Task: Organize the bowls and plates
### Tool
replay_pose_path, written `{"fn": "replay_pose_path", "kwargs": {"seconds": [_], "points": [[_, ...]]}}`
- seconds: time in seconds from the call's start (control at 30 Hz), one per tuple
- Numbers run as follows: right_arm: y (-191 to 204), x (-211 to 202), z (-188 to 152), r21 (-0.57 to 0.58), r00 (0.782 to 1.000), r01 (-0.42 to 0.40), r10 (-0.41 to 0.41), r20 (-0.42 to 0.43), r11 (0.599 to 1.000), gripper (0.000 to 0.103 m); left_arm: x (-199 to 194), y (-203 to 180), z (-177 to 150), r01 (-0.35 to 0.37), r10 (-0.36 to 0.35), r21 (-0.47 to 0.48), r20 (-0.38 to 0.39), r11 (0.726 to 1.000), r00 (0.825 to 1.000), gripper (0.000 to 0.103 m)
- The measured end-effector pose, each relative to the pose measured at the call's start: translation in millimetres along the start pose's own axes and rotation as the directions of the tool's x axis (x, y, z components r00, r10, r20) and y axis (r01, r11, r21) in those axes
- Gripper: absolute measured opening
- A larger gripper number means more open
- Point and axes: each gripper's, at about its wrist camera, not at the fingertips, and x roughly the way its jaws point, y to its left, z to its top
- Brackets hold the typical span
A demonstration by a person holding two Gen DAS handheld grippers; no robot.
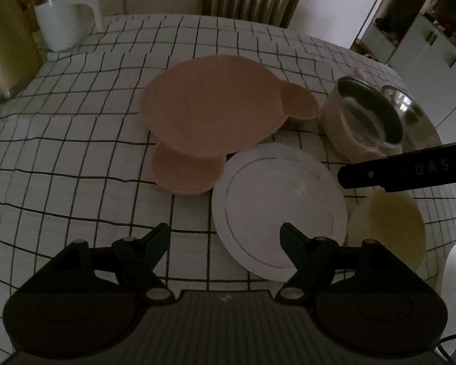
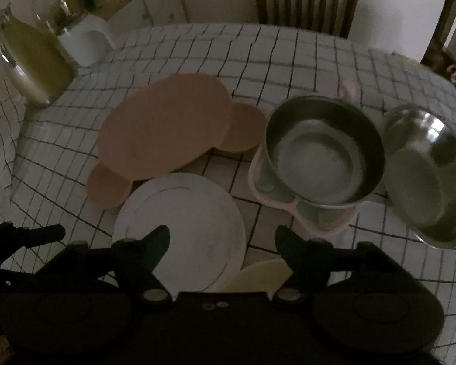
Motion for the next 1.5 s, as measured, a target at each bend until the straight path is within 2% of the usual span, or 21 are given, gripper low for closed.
{"fn": "replay_pose_path", "kwargs": {"seconds": [0.07, 0.23, 0.47, 0.53, 0.57, 0.73, 0.87, 1.0, 1.2, 1.43, 1.5], "points": [[-4, 7, 4, 0.008, 1.000, -0.011, 0.012, -0.029, 1.000, 0.071, 6, 2, 3, 0.010, -0.011, -0.013, -0.012, 1.000, 1.000, 0.078], [-14, 21, 13, 0.028, 0.996, -0.046, 0.048, -0.081, 0.999, 0.063, 19, 8, 7, 0.025, -0.028, -0.055, -0.043, 0.998, 0.999, 0.063], [-20, 35, 16, 0.043, 0.987, -0.092, 0.097, -0.130, 0.995, 0.051, 31, 13, 9, 0.048, -0.053, -0.092, -0.060, 0.995, 0.997, 0.051], [-21, 39, 16, 0.042, 0.985, -0.101, 0.106, -0.138, 0.994, 0.048, 34, 15, 9, 0.055, -0.063, -0.108, -0.069, 0.993, 0.996, 0.042], [-21, 40, 15, 0.040, 0.984, -0.105, 0.110, -0.143, 0.994, 0.046, 36, 17, 9, 0.058, -0.067, -0.115, -0.074, 0.992, 0.995, 0.040], [-21, 48, 15, 0.027, 0.981, -0.105, 0.108, -0.160, 0.994, 0.037, 41, 23, 6, 0.058, -0.070, -0.135, -0.090, 0.989, 0.993, 0.031], [-20, 50, 15, 0.015, 0.982, -0.100, 0.102, -0.159, 0.995, 0.036, 44, 23, 5, 0.062, -0.076, -0.142, -0.093, 0.988, 0.993, 0.028], [-21, 51, 14, 0.001, 0.983, -0.082, 0.081, -0.164, 0.997, 0.032, 45, 22, 3, 0.059, -0.073, -0.142, -0.091, 0.988, 0.993, 0.018], [-19, 52, 10, -0.010, 0.987, -0.042, 0.039, -0.156, 0.999, 0.030, 46, 23, 4, 0.064, -0.076, -0.142, -0.082, 0.988, 0.994, 0.015], [-18, 60, 7, 0.000, 0.981, -0.049, 0.049, -0.186, 0.999, 0.031, 47, 27, 6, 0.072, -0.084, -0.151, -0.073, 0.986, 0.994, 0.014], [-19, 64, 5, 0.018, 0.978, -0.061, 0.063, -0.197, 0.998, 0.028, 47, 28, 6, 0.081, -0.093, -0.152, -0.072, 0.985, 0.993, 0.014]]}}
